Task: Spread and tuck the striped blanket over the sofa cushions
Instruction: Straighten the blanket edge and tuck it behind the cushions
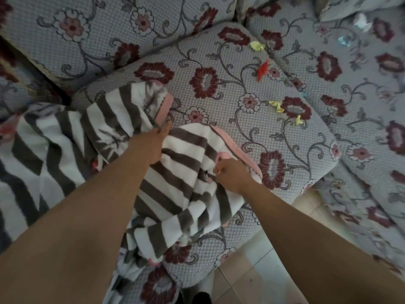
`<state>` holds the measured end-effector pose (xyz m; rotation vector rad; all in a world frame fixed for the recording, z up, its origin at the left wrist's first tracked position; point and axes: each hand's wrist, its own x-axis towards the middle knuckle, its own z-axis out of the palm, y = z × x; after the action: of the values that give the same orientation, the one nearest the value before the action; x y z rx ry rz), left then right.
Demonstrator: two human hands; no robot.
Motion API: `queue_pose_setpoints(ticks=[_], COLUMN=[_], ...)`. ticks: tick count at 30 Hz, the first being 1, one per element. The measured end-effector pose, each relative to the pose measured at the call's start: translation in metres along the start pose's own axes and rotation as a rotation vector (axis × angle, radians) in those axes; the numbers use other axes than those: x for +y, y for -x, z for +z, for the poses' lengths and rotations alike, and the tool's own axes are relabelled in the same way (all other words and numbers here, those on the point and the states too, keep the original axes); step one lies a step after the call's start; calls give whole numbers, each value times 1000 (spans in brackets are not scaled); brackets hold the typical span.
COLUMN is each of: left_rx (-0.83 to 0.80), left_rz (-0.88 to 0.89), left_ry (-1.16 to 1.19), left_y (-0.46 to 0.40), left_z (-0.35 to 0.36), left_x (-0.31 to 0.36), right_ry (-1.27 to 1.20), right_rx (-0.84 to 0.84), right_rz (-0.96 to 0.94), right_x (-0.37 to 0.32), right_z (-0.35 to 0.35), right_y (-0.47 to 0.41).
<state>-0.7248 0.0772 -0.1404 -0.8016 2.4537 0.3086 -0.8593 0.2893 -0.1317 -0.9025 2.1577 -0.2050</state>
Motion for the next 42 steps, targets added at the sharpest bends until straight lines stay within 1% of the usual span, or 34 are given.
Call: queue_pose_setpoints(ticks=[2, 3, 5, 8, 11, 12, 14, 16, 18, 20, 22, 25, 26, 27, 28, 29, 31, 32, 33, 35, 37, 42], left_rx=[-75, -112, -134, -88, -12, 16, 33, 63, 106, 139, 90, -93, -117, -97, -28, 73, 325, 425, 490, 538, 544, 443], left_rz=[-8, -14, -35, -73, -12, 21, 46, 2, -26, -31, -27, -28, -41, -56, -62, -59, 6, 45, 61, 89, 118, 46], left_ry=[-23, -49, -113, -179, -97, -73, -53, -37, 1, 66, 91, 31, -3, -19, -18, -7, 24, 34, 45, 33, 2, 127], left_y=[7, 12, 19, 23, 20, 18, 18, 18, 19, 20, 21, 22, 23, 22, 18, 15, 0, -11, -27, -58, -93, -156], left_z=[-3, -5, -9, -19, -31, -35, -46, -62, -87, -119, -151, -200, -215, -228, -238, -248, -261, -267, -273, -281, -280, -225], left_x=[1, 2, 0, -3, -11, -13, -13, -12, -13, -15, -21, -28, -27, -25, -23, -16, 6, 22, 44, 83, 118, 160], right_ry=[-14, 20, 148, 176, 65, 10, -20, -80, -193, -220, -215, -230, -228, -232, -245, -257, -278, -296, -307, -291, -264, -184], right_rx=[55, 42, -13, -13, -27, -40, -90, -49, -13, -9, -33, -113, -137, -153, -159, -161, -163, -171, -183, -200, -238, -362], right_rz=[4, 33, 163, 283, 334, 314, 219, 133, 78, 41, 33, 16, 27, 41, 55, 64, 74, 81, 95, 123, 153, 148], right_x=[3, 6, 14, 22, 25, 22, 9, -5, -17, -23, -24, -19, -16, -11, -5, 0, 12, 20, 33, 54, 82, 134], right_z=[-4, -7, -10, -10, 1, 4, 12, 7, -13, -43, -73, -112, -124, -134, -142, -149, -162, -168, -176, -189, -197, -189], right_y=[7, 9, 10, 8, 0, -1, 6, 16, 25, 33, 37, 39, 38, 36, 33, 29, 21, 16, 9, -1, -15, -51])
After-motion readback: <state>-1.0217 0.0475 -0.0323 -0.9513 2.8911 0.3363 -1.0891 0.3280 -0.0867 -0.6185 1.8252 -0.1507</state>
